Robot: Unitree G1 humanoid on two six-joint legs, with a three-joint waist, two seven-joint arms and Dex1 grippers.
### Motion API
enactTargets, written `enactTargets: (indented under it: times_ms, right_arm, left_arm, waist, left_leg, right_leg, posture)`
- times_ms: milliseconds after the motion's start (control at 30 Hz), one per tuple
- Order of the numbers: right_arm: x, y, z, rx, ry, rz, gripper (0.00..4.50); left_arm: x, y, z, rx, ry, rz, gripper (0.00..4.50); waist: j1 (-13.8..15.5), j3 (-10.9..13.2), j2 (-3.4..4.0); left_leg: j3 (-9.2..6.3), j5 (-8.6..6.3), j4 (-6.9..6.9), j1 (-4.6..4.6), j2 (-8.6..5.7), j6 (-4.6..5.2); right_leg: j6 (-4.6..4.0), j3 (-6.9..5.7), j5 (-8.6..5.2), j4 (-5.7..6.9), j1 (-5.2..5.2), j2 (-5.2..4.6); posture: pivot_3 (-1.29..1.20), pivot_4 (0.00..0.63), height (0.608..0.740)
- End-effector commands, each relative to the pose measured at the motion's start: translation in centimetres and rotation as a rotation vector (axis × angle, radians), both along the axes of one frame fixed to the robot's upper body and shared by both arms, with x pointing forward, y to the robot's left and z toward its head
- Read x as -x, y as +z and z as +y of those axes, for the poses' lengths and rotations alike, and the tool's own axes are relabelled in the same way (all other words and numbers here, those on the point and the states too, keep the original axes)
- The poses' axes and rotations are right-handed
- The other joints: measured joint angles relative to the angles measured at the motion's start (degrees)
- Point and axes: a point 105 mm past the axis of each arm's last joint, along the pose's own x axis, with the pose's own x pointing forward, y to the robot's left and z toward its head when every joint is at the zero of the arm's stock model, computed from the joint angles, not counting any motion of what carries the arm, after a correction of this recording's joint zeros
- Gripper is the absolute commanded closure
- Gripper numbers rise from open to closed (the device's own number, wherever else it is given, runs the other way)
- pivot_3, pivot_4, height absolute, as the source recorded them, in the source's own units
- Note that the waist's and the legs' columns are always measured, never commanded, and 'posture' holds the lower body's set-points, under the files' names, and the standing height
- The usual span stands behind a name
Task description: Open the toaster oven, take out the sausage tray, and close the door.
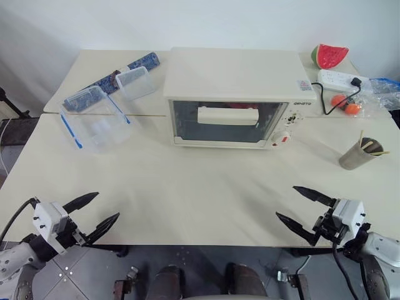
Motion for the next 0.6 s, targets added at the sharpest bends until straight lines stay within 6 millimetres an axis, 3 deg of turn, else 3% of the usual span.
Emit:
enactTargets:
  times_ms: [33, 233, 333, 600]
  right_arm:
    - [0.0, 1.0, 0.5, -0.025, 0.013, -0.035, 0.0]
    - [-1.5, 3.7, 2.3, -0.18, 0.054, -0.031, 0.0]
    - [-3.7, 6.9, 4.9, -0.25, 0.152, -0.029, 0.0]
    - [-7.8, 10.0, 7.6, -0.268, 0.197, -0.04, 0.0]
  left_arm:
    - [0.0, 1.0, -0.9, 0.011, -0.037, -0.025, 0.05]
    - [0.3, 4.0, -2.3, 0.257, -0.147, -0.047, 0.05]
    - [-0.4, 7.8, -4.0, 0.458, -0.297, -0.08, 0.05]
    - [-1.6, 10.1, -6.9, 0.478, -0.433, -0.099, 0.05]
  waist:
    - [0.0, 0.0, 0.0]
    - [-0.2, 0.0, 0.0]
    - [-0.2, 0.0, 0.03]
    - [-0.1, 0.0, 0.06]
  left_leg:
    - [0.0, 0.0, 0.01, 0.0, 0.0, 0.0]
    - [-0.22, 0.0, 0.08, 0.05, 0.12, 0.0]
    - [-0.4, 0.0, 0.13, 0.12, 0.07, -0.01]
    - [-0.41, -0.06, 0.42, -0.04, -0.01, 0.01]
  right_leg:
    - [0.0, -0.01, 0.0, 0.01, 0.0, 0.0]
    - [-0.01, 0.08, 0.01, 0.14, -0.01, 0.0]
    - [-0.03, 0.15, 0.01, 0.25, -0.01, 0.01]
    - [-0.03, 0.11, 0.04, 0.38, -0.06, 0.02]
  posture:
    - [0.0, 0.15, 0.74]
    - [0.0, 0.15, 0.74]
    - [0.0, 0.15, 0.74]
    - [0.0, 0.15, 0.74]
